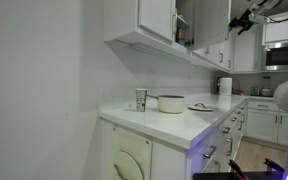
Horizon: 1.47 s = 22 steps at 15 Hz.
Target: Close the drawer, uncover the pot and put the lid on the mat, and then open the second overhead cabinet door from the left
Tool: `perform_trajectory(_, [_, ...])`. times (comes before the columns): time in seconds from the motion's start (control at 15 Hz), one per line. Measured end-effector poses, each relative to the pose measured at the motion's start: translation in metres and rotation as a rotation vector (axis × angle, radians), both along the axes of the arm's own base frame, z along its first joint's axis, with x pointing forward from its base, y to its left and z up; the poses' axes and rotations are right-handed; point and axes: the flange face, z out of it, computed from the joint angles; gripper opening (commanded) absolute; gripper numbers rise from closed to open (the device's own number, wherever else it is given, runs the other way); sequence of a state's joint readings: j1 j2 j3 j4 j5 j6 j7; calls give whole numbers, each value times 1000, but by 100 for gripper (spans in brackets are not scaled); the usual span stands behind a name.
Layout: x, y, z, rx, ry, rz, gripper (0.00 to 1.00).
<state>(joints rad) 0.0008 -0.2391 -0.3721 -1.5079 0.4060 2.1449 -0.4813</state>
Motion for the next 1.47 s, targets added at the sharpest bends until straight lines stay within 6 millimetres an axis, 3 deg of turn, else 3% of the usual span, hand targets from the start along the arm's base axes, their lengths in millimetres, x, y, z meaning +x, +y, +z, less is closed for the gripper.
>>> perform_trajectory(0.8, [-2, -36, -21, 62, -168, 27, 100])
perform_trajectory(1.2, [-21, -48, 19, 113, -365, -55, 100])
perform_trajectory(1.47, [-31, -55, 33, 104, -413, -73, 100])
